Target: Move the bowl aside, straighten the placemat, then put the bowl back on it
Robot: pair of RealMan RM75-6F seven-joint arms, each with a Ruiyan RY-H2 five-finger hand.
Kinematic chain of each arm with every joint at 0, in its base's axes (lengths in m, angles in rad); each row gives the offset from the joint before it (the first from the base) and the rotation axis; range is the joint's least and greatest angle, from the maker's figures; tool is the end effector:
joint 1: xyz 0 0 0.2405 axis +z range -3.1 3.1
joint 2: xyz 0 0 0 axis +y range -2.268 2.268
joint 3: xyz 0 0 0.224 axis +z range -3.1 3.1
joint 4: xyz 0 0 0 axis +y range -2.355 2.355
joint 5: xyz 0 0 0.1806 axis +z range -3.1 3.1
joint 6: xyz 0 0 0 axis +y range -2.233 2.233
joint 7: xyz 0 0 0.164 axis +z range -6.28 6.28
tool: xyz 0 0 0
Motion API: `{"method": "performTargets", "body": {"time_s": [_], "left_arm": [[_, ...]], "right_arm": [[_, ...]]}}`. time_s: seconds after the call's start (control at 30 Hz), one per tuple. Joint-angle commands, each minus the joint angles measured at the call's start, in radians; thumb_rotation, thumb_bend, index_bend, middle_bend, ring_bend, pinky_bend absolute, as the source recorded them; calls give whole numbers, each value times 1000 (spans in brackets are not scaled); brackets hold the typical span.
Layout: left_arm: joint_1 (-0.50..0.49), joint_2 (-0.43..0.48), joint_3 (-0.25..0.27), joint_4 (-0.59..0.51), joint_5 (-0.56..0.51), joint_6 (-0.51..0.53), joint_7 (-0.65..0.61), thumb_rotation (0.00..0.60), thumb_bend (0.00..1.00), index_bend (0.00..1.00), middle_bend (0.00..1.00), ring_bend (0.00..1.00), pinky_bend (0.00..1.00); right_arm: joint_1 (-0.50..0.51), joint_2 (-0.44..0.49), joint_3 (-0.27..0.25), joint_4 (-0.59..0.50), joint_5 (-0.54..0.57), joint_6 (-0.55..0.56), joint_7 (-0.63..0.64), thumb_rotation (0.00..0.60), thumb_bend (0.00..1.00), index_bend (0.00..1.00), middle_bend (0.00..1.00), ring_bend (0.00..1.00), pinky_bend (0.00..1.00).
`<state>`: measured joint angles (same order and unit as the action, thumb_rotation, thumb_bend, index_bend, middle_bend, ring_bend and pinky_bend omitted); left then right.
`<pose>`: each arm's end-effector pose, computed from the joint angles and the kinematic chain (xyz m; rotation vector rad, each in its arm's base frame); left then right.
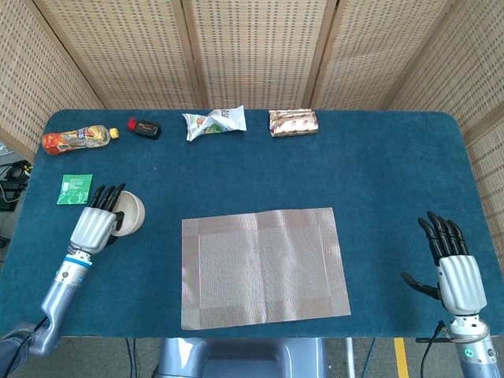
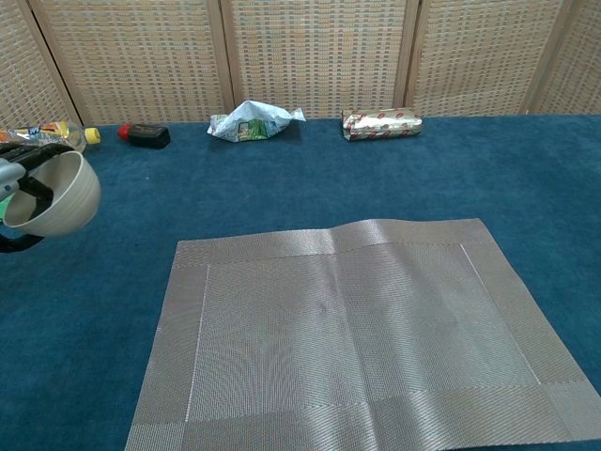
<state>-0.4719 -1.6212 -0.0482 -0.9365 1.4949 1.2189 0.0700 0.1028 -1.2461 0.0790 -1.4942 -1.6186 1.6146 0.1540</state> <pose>-0.2510 0.3102 0.0454 -1.7365 -0.6320 -0.8002 -0.2490 -0.2035 0.1620 1.3503 -0.8550 1.2047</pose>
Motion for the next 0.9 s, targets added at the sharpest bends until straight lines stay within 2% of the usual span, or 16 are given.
{"method": "performTargets", "body": {"time_s": [0.03, 0.2, 0.37, 0.6, 0.9], "left_arm": [[-29, 22, 7, -166, 61, 44, 84, 600, 476, 678, 0, 0, 0], [-60, 0, 15, -323, 99, 28, 199, 600, 474, 677, 0, 0, 0], [-104, -40, 10, -443, 99, -43, 348, 600, 473, 674, 0, 0, 0], [-153, -108, -8, -499, 49, -146, 483, 600, 465, 661, 0, 0, 0], [-203, -208, -41, -499, -49, -244, 628, 600, 462, 640, 0, 0, 0]], "right_arm": [[-4, 6, 3, -4, -1, 10, 10, 600, 134, 35, 0, 0, 0], [-7, 17, 5, -5, 7, 11, 31, 600, 135, 35, 0, 0, 0], [-9, 28, 6, -9, 6, 14, 48, 600, 135, 35, 0, 0, 0], [-11, 37, 7, -14, 3, 20, 68, 600, 135, 35, 0, 0, 0], [-15, 49, 7, -20, -3, 30, 100, 600, 134, 35, 0, 0, 0]]}}
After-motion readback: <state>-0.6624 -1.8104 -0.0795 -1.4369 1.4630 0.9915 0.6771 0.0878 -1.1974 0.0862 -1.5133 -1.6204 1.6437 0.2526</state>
